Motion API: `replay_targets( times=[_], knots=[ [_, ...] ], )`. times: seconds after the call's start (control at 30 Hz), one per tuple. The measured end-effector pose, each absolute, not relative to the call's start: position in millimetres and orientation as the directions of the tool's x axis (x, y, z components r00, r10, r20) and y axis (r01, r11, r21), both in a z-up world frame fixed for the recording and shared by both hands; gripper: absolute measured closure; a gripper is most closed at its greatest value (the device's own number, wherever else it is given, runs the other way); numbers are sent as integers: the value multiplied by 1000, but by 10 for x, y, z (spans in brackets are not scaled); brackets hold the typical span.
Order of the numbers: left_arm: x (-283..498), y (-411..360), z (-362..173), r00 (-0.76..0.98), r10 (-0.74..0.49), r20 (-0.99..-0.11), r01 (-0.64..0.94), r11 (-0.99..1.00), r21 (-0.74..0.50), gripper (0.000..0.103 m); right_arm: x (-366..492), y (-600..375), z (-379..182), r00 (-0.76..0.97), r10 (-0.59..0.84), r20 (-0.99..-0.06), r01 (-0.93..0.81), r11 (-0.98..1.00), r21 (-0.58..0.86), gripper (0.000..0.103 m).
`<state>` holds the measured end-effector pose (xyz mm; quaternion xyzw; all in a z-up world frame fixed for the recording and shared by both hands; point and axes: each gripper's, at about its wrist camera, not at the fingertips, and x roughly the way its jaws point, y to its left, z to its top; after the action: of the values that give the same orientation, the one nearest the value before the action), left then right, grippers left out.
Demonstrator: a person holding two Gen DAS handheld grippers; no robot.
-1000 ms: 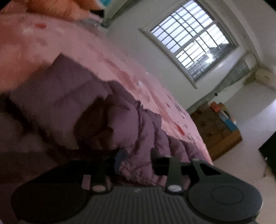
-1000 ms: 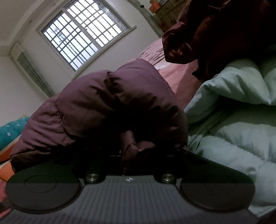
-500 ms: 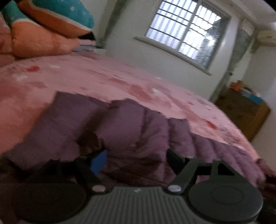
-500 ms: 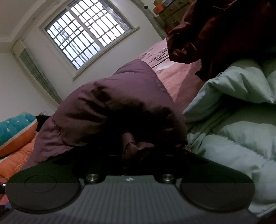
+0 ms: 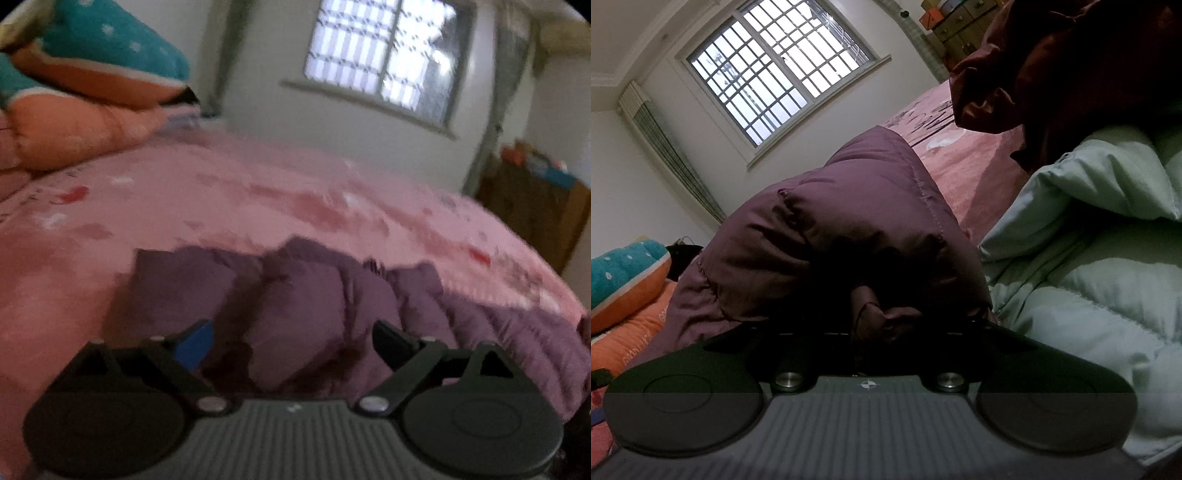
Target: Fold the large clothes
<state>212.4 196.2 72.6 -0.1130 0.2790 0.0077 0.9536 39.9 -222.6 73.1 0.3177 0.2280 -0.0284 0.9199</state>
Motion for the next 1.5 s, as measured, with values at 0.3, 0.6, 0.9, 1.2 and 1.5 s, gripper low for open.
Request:
replay_targets(
  times=[0.3,0.6,0.9,1.2,1.5],
  knots=[
    [2266,1678,626,822,6,-570,-67,994,-86,80,392,-2209,732,893,92,-440,195,804,562,89],
    [2049,1955,633,831,193,-521,-182,981,72,84,404,-2181,745,885,95,-457,188,823,536,88],
    [2117,1884,402,815,213,-538,-146,975,166,80,452,-2205,733,867,98,-489,195,836,513,87],
    [2070,1929,488,795,194,-574,-127,980,155,75,331,-2337,781,847,187,-497,149,814,561,75],
    [1936,1992,518,777,211,-593,-138,976,167,73,-241,-2401,1180,844,70,-532,236,842,485,22]
  ],
)
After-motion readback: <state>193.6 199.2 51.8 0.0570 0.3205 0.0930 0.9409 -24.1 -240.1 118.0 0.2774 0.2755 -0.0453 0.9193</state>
